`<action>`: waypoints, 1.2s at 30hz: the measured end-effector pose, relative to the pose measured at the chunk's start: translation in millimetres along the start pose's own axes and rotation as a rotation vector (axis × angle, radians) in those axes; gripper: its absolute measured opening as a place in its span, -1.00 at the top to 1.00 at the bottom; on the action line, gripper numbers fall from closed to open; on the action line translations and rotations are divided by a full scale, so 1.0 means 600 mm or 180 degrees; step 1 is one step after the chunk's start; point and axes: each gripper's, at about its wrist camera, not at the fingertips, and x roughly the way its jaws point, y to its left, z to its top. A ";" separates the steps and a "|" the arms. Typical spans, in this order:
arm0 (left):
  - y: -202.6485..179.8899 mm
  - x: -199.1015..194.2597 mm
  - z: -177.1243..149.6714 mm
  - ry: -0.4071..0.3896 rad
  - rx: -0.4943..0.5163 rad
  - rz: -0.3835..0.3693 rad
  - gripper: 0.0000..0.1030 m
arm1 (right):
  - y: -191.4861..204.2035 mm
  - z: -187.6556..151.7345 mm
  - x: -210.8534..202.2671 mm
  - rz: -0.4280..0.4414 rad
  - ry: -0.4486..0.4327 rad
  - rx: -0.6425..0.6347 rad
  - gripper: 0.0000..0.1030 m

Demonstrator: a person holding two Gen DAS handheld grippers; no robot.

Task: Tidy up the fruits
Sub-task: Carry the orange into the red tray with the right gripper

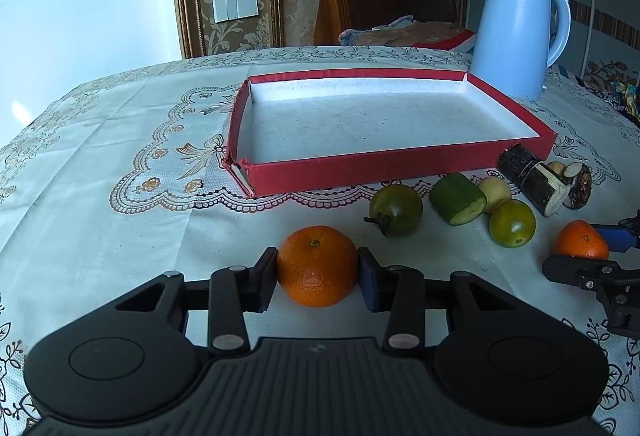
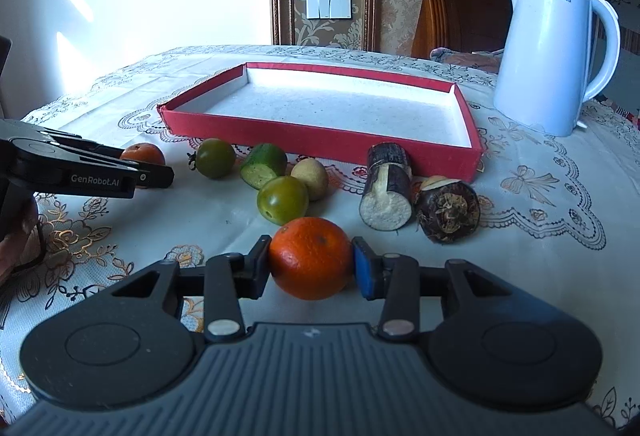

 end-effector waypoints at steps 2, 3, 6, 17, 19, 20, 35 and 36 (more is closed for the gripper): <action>-0.001 -0.002 0.005 -0.0013 -0.0035 -0.0017 0.21 | -0.003 0.004 -0.003 -0.0056 -0.0060 0.0010 0.23; -0.002 -0.005 0.008 -0.0033 -0.0049 -0.0018 0.21 | -0.004 0.007 -0.004 -0.0079 -0.0092 0.0022 0.23; -0.014 -0.012 0.021 -0.0121 -0.0052 -0.0045 0.21 | -0.010 0.023 -0.012 -0.0115 -0.0237 0.0093 0.23; -0.060 0.043 0.101 -0.0195 -0.0072 -0.0027 0.21 | -0.050 0.121 0.040 -0.0390 -0.0472 0.0207 0.22; -0.062 0.059 0.114 -0.0188 -0.0085 -0.0011 0.21 | -0.056 0.132 0.062 -0.0434 -0.0461 0.0225 0.22; -0.061 0.067 0.121 -0.0177 -0.0101 -0.0013 0.21 | -0.058 0.136 0.072 -0.0445 -0.0451 0.0235 0.22; -0.037 0.194 0.198 0.0021 -0.0370 0.0225 0.21 | -0.127 0.200 0.214 -0.0564 -0.0153 0.0618 0.22; -0.037 0.201 0.201 0.0028 -0.0373 0.0236 0.21 | -0.133 0.201 0.221 -0.0555 -0.0124 0.0651 0.22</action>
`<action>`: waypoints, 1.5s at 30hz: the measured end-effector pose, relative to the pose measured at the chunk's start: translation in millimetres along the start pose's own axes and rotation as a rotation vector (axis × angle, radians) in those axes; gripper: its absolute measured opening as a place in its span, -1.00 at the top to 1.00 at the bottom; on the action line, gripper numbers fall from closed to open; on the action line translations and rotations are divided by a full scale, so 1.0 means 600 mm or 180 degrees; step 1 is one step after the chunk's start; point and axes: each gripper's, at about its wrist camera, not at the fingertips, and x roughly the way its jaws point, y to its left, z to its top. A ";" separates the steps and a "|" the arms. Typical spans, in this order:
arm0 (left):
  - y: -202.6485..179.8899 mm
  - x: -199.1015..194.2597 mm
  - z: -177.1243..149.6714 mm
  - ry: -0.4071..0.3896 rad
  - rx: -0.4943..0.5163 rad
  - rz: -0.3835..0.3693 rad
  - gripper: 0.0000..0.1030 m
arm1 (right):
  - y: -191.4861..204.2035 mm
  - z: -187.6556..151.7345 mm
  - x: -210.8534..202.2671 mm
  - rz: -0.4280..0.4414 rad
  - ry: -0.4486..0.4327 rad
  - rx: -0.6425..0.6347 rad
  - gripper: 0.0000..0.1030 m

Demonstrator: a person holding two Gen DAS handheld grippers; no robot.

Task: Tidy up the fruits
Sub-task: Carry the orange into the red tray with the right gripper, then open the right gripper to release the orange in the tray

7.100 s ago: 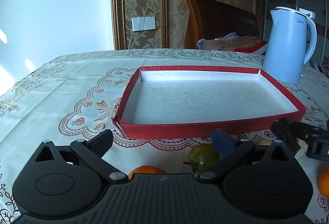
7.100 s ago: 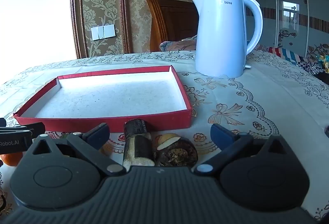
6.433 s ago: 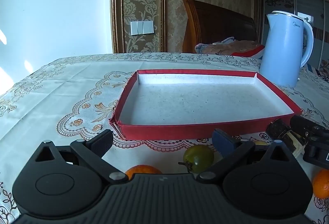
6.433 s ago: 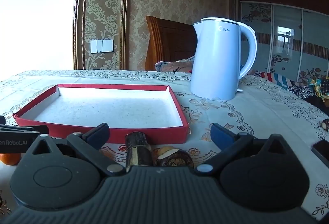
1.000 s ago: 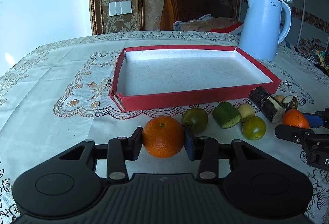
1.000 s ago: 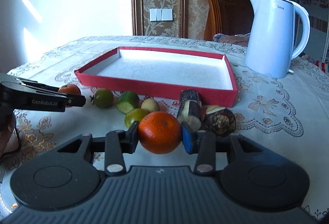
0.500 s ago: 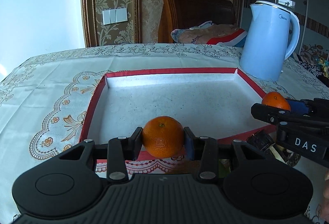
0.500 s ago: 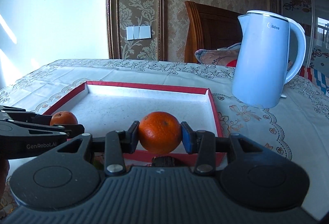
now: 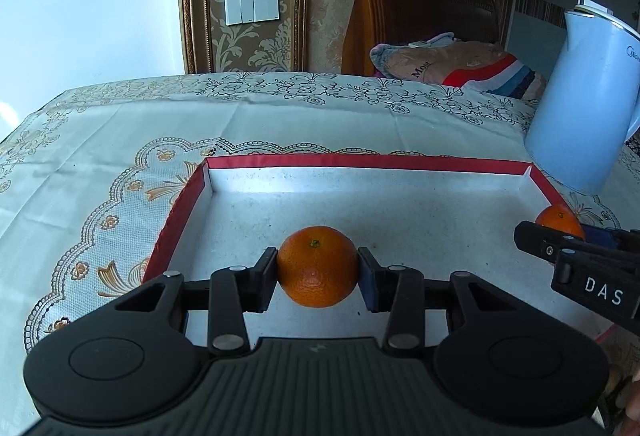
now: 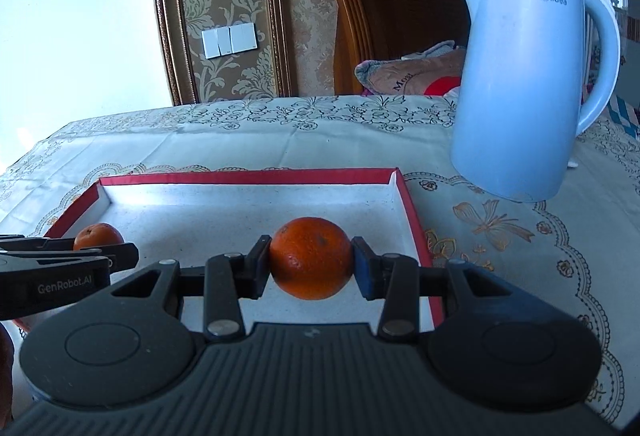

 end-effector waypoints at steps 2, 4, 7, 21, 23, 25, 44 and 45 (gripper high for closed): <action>-0.005 0.012 0.006 0.0007 0.0027 0.0031 0.21 | -0.008 0.003 0.016 -0.0008 0.0074 0.0055 0.23; -0.011 0.022 0.011 0.0009 0.0049 0.0048 0.21 | -0.012 0.006 0.028 0.0019 0.0159 0.0081 0.22; -0.013 0.032 0.016 0.0032 0.0044 0.0032 0.21 | -0.011 0.006 0.032 0.0028 0.0180 0.0075 0.22; -0.013 0.041 0.013 0.0100 -0.0007 0.0071 0.19 | -0.008 0.008 0.028 0.0002 0.0158 0.0068 -0.21; -0.011 0.038 0.013 0.0059 -0.0017 0.0073 0.19 | -0.007 0.008 0.025 0.0003 0.0125 0.0048 -0.27; -0.013 0.034 0.012 0.0012 0.0008 0.0086 0.18 | -0.004 0.008 0.025 -0.0007 0.0123 0.0030 -0.27; -0.007 0.015 0.006 -0.0094 -0.0033 0.0094 -0.06 | -0.012 0.005 0.005 0.0022 -0.0011 0.0138 -0.57; -0.007 0.012 0.006 -0.0111 -0.0034 0.0092 -0.07 | -0.012 0.004 0.001 0.0025 -0.0030 0.0139 -0.58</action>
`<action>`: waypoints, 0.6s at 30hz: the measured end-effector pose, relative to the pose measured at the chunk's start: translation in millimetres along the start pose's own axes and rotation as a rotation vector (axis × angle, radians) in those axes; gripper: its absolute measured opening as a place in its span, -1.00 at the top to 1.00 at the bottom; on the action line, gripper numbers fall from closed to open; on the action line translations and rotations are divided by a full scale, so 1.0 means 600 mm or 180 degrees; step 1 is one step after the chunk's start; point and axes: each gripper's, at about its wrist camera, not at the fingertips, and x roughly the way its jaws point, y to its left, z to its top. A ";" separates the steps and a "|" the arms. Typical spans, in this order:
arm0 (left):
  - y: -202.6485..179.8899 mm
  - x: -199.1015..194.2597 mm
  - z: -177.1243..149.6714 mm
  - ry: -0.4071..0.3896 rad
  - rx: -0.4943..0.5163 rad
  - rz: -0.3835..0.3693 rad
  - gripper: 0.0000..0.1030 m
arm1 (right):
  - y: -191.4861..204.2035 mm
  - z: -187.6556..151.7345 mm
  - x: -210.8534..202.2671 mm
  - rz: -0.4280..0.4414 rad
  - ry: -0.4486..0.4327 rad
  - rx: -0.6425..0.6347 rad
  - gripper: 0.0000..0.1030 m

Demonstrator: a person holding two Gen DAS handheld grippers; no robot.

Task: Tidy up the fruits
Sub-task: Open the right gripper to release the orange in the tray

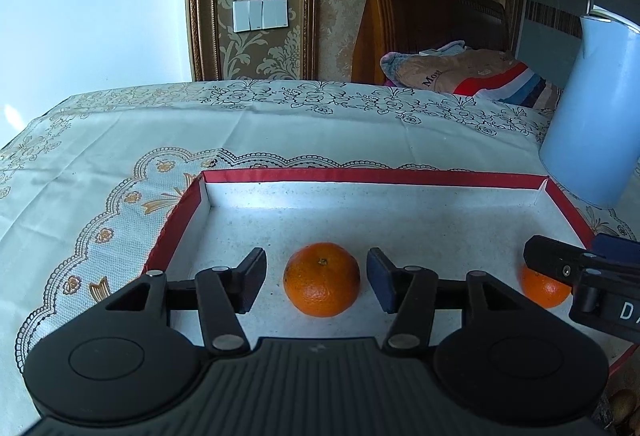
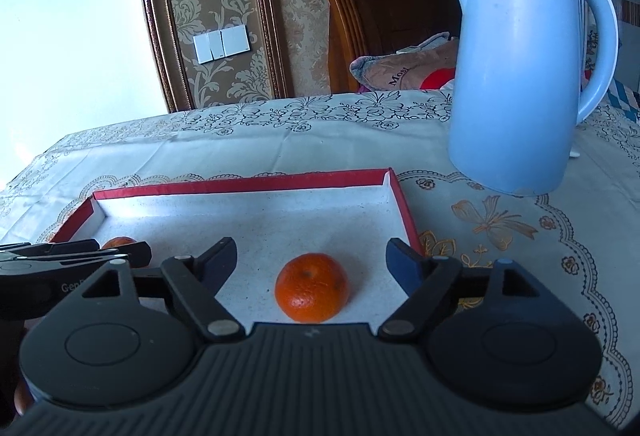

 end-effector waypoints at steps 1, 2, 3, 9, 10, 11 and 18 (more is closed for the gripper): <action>0.001 -0.003 -0.001 -0.0015 -0.0001 -0.0005 -0.09 | 0.001 0.000 -0.005 -0.0001 -0.0028 -0.0010 -0.59; 0.002 -0.006 -0.002 -0.0032 -0.0007 -0.0012 -0.17 | 0.001 -0.001 -0.009 -0.0005 -0.0050 -0.0020 -0.60; 0.003 -0.009 -0.003 -0.0047 -0.0014 -0.0014 -0.25 | 0.003 -0.002 -0.012 -0.0014 -0.0069 -0.0031 -0.62; 0.004 -0.022 -0.013 -0.0093 0.0024 0.0001 -0.27 | 0.003 -0.009 -0.025 0.0013 -0.0083 -0.0014 -0.68; 0.005 -0.024 -0.015 -0.0094 0.0024 -0.0005 -0.27 | 0.003 -0.011 -0.027 0.0015 -0.0091 -0.0008 -0.71; 0.007 -0.026 -0.017 -0.0094 0.0016 -0.0017 -0.27 | 0.003 -0.012 -0.029 0.0018 -0.0103 0.0001 -0.73; 0.013 -0.046 -0.031 -0.0149 -0.0026 -0.0035 -0.41 | 0.001 -0.024 -0.048 0.0038 -0.0153 0.0021 -0.85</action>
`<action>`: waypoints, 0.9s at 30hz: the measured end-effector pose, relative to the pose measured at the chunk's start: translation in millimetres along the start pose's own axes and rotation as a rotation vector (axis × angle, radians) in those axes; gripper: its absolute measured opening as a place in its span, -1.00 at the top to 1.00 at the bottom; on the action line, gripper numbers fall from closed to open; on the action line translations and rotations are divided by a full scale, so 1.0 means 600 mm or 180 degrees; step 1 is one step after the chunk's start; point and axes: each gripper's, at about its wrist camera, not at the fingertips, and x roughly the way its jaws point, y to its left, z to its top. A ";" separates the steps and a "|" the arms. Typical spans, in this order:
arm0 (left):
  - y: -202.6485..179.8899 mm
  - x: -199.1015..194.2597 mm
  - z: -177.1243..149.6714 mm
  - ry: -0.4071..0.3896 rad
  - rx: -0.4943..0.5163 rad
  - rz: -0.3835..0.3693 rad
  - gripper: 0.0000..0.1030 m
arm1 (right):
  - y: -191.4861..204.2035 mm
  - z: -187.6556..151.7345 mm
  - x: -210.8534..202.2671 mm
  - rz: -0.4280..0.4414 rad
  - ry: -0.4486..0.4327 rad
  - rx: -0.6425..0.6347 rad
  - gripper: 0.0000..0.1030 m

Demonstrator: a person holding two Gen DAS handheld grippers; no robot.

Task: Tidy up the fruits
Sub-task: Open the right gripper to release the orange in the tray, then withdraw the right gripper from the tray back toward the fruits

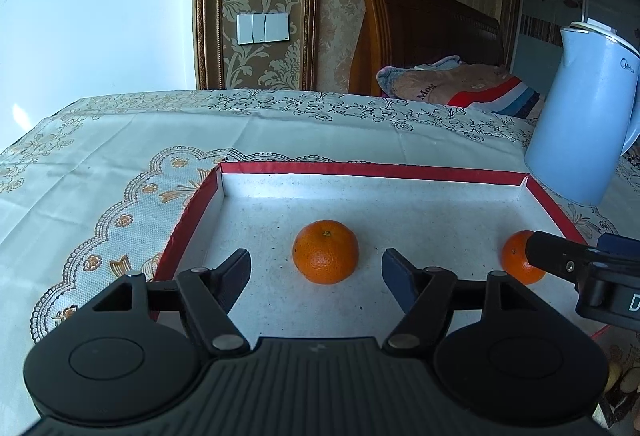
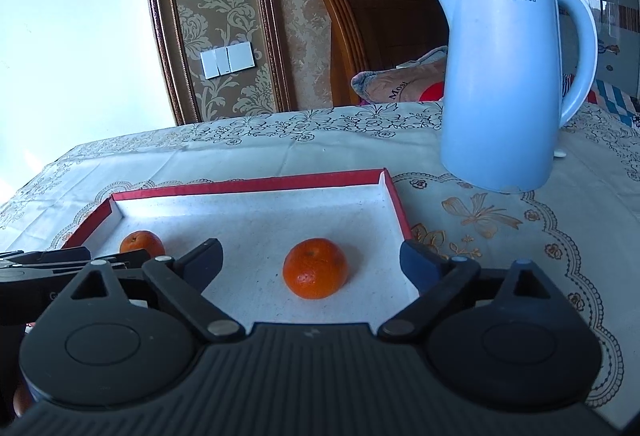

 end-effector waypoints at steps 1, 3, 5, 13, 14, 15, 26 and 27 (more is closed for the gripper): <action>-0.001 -0.002 -0.002 -0.0011 0.0014 0.0018 -0.41 | 0.000 -0.002 -0.002 0.0004 0.0000 0.0002 -0.86; -0.001 -0.007 -0.006 -0.0031 0.0040 0.0041 -0.41 | -0.001 -0.005 -0.005 0.0010 0.0001 0.0018 -0.87; 0.002 -0.010 -0.009 -0.0014 0.0024 0.0016 -0.41 | -0.003 -0.007 -0.007 0.0018 0.0001 0.0035 -0.88; 0.015 -0.033 -0.026 0.0000 -0.0059 -0.0057 -0.42 | -0.010 -0.025 -0.027 0.0015 -0.0023 0.0063 -0.96; 0.017 -0.038 -0.030 0.0011 -0.0062 -0.0067 -0.42 | -0.010 -0.028 -0.031 0.0013 -0.0029 0.0070 -0.97; 0.019 -0.041 -0.033 0.0016 -0.0064 -0.0073 -0.42 | -0.011 -0.031 -0.034 0.0013 -0.0029 0.0077 -0.98; 0.024 -0.058 -0.047 0.0022 -0.0059 -0.0123 -0.42 | -0.008 -0.047 -0.050 0.0034 -0.0039 0.0072 -1.00; 0.025 -0.060 -0.049 0.0022 -0.0065 -0.0129 -0.42 | -0.008 -0.047 -0.052 0.0033 -0.0042 0.0071 -1.00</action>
